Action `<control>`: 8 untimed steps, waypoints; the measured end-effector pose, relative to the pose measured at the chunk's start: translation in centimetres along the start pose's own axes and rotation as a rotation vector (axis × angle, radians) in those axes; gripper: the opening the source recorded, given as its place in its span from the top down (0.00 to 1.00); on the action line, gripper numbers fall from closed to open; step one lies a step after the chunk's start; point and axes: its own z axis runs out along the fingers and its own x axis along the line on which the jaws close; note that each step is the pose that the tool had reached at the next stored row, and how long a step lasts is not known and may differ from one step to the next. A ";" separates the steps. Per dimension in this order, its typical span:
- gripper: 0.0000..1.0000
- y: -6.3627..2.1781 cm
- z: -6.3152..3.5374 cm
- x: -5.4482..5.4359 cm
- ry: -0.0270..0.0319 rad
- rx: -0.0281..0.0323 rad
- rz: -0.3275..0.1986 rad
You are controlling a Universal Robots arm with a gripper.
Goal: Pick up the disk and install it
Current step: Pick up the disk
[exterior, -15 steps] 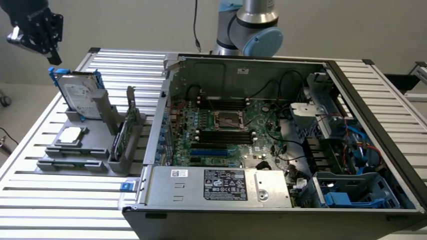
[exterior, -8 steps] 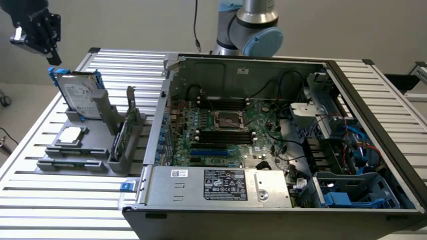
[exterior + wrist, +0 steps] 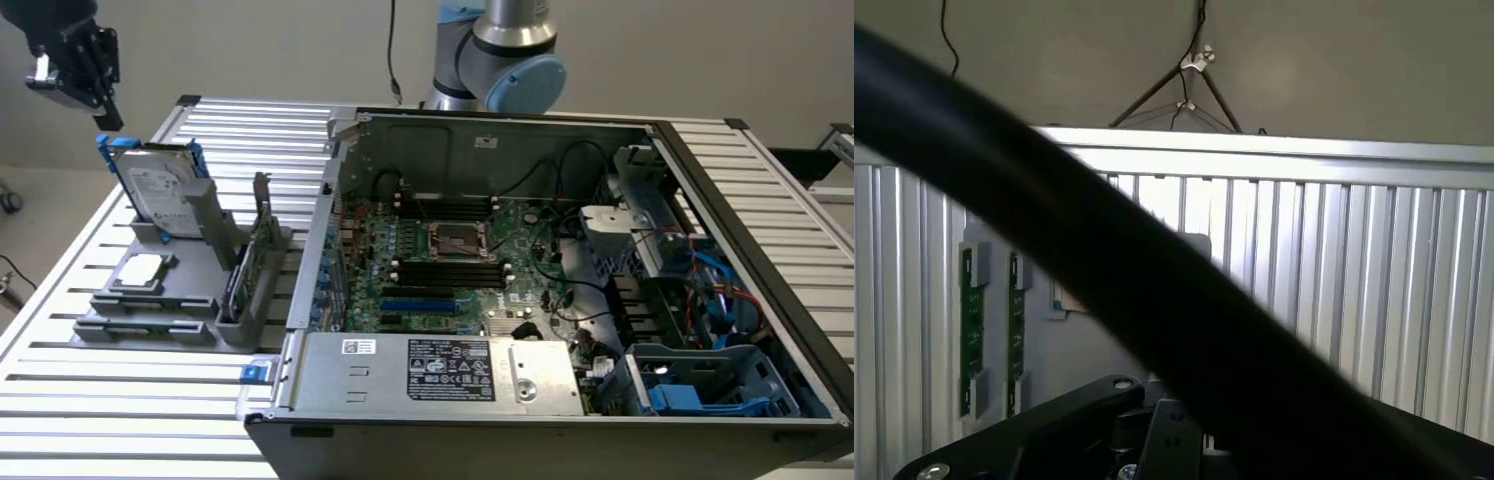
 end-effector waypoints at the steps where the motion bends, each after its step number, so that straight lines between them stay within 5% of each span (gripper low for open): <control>1: 0.89 -0.01 -0.01 0.0 0.0008 0.0016 -0.010; 8: 0.88 -0.15 0.03 0.0 0.0021 0.0031 -0.025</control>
